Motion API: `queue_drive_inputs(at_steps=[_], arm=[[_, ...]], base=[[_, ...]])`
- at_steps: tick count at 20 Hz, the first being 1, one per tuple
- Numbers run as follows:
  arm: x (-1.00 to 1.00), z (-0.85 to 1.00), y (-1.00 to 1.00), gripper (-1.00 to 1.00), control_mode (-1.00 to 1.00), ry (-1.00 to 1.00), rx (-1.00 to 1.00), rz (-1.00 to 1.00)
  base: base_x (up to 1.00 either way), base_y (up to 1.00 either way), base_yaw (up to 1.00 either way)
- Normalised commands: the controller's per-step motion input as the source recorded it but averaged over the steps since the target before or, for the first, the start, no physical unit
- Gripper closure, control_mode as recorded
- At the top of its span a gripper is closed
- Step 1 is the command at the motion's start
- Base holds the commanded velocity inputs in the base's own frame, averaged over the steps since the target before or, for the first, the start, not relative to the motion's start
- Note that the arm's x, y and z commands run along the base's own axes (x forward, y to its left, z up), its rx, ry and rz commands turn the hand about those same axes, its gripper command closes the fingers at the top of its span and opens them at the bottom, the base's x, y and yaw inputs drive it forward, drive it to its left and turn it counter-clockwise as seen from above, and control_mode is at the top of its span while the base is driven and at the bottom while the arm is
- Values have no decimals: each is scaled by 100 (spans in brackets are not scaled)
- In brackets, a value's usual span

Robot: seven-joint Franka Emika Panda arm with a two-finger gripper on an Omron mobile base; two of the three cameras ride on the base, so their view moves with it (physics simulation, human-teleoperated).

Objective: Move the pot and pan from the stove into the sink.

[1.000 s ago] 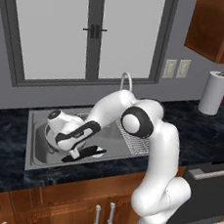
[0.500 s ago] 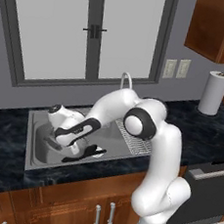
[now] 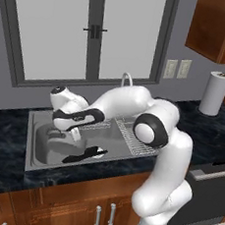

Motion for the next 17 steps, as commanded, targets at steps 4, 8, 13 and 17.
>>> queue_drive_inputs(at_steps=[4, 8, 13, 17], arm=[[-61, 62, -10, -100, -100, 0, 4, 0], [-89, 42, -27, -100, -100, -4, 8, 0], [-100, 41, -37, -100, -100, -10, 10, 0], [-100, 43, -44, -100, -100, -11, 13, 0]], base=[[0, 0, 0], [0, 0, 0], [0, 0, 0], [0, 0, 0]])
